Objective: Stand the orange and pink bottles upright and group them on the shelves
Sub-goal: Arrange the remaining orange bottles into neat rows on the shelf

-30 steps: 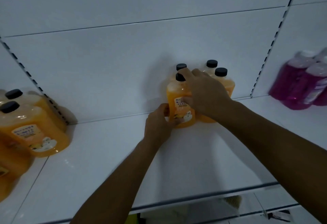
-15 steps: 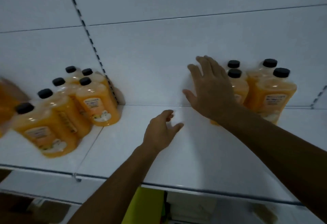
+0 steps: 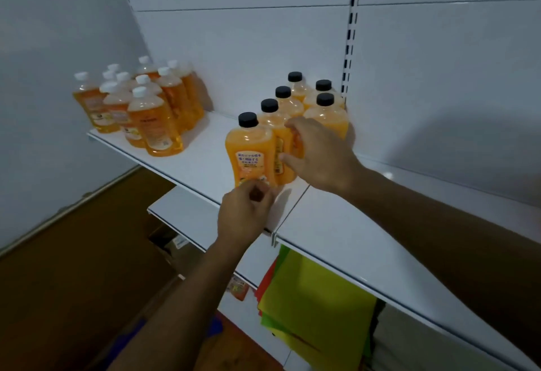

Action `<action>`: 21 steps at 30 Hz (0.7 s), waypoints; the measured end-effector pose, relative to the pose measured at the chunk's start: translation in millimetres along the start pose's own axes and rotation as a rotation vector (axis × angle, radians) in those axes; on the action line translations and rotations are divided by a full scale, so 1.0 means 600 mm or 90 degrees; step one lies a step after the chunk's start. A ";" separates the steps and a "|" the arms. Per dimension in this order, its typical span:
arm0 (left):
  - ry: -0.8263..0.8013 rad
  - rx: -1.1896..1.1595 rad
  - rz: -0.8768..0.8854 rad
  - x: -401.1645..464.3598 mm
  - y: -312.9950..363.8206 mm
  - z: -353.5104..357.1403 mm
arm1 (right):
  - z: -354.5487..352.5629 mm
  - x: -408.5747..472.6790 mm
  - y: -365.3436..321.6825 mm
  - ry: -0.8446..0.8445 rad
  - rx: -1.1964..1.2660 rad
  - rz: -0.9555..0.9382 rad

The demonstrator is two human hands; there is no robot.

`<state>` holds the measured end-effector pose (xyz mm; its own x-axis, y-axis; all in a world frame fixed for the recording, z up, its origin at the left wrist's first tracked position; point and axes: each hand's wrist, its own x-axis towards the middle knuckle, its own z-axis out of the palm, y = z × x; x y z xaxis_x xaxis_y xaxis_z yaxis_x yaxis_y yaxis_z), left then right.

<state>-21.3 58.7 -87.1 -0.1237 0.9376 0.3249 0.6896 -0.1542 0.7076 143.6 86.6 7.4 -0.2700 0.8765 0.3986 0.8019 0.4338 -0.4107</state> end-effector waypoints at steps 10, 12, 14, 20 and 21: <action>0.029 -0.068 -0.078 0.041 -0.057 -0.024 | 0.044 0.044 -0.039 0.026 0.004 -0.013; 0.004 -0.055 -0.046 0.044 -0.062 -0.027 | 0.040 0.043 -0.035 0.019 0.029 -0.019; -0.011 -0.030 0.010 0.045 -0.064 -0.032 | 0.030 0.040 -0.028 -0.002 0.054 -0.039; -0.058 -0.061 0.130 0.036 -0.038 -0.011 | -0.023 0.011 0.008 -0.052 0.079 -0.034; -0.072 -0.072 0.144 0.035 -0.028 0.000 | -0.033 0.004 0.018 -0.052 0.065 -0.028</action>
<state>-35.7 80.8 -92.0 0.1095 0.9029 0.4156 0.6053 -0.3923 0.6926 162.0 89.2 20.4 -0.3492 0.8687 0.3514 0.7314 0.4871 -0.4774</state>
